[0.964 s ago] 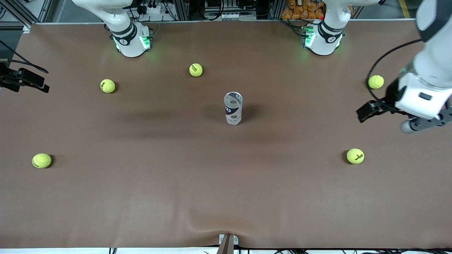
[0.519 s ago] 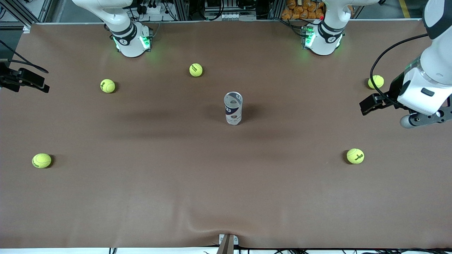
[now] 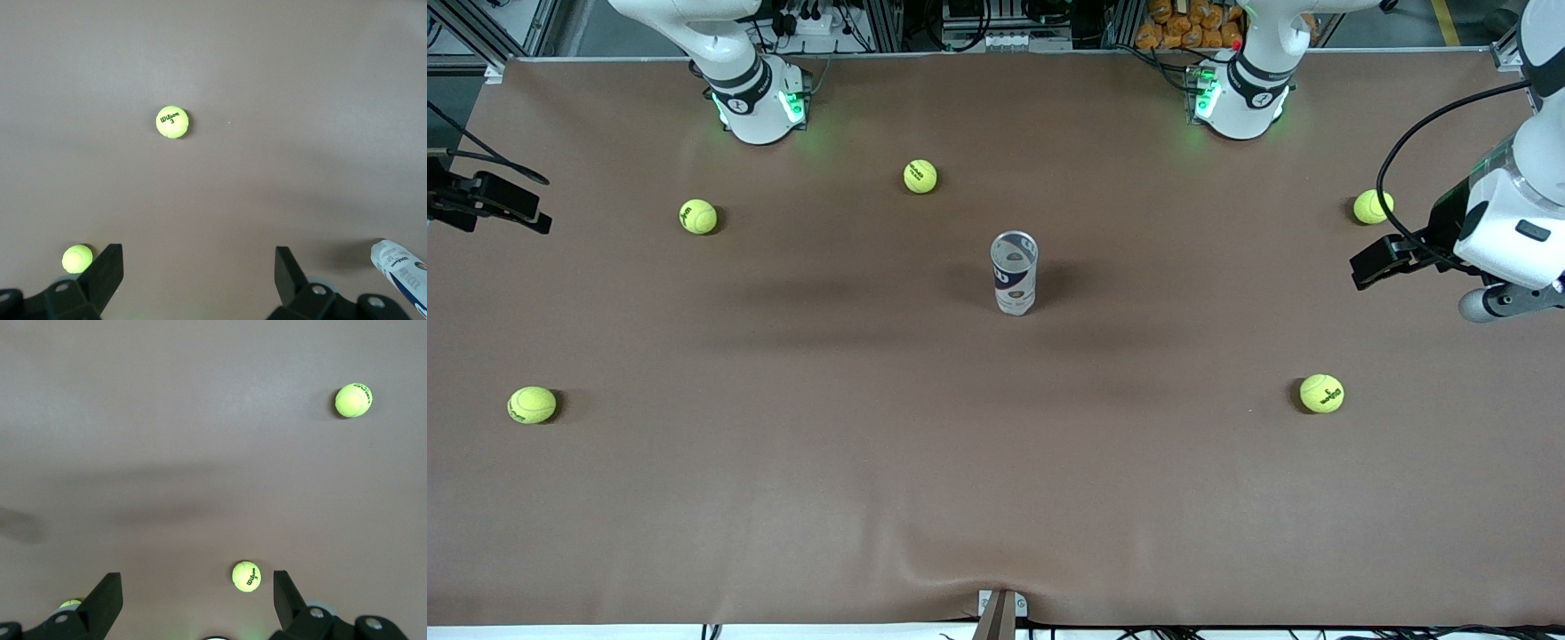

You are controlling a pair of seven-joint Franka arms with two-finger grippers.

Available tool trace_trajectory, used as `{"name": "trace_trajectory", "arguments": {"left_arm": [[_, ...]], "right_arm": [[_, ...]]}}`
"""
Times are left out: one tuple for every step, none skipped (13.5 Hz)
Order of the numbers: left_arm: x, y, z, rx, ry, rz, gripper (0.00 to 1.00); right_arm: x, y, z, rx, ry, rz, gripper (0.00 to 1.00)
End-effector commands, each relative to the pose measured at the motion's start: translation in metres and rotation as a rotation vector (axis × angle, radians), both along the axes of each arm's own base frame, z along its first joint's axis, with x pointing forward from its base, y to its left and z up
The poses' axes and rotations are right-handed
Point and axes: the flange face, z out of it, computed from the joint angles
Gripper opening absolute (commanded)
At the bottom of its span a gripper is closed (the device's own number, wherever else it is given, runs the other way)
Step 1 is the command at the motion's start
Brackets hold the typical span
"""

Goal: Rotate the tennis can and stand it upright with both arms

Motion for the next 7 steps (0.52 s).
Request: {"name": "trace_trajectory", "arguments": {"left_arm": [[-0.009, 0.009, 0.007, -0.014, 0.003, -0.009, 1.0], [-0.011, 0.004, 0.005, -0.011, 0.007, -0.017, 1.0], [-0.018, -0.004, 0.007, -0.005, -0.001, -0.029, 1.0], [-0.028, -0.007, -0.001, 0.007, -0.006, -0.032, 1.0], [-0.043, -0.007, -0.005, 0.018, -0.041, -0.031, 1.0], [-0.054, -0.002, -0.01, 0.023, -0.063, -0.023, 1.0], [-0.06, 0.012, -0.014, 0.004, -0.058, -0.005, 1.0]], "right_arm": [[0.001, 0.004, 0.003, 0.001, -0.003, -0.01, 1.0], [0.0, 0.004, 0.003, 0.001, -0.001, -0.01, 1.0], [0.001, 0.003, 0.003, 0.001, -0.003, -0.012, 1.0], [0.001, 0.004, 0.003, 0.001, -0.003, -0.01, 1.0], [0.001, 0.003, 0.003, 0.001, -0.003, -0.012, 1.0], [0.001, 0.003, 0.003, 0.001, -0.003, -0.012, 1.0], [0.001, 0.003, 0.003, 0.001, -0.003, -0.012, 1.0]]}}
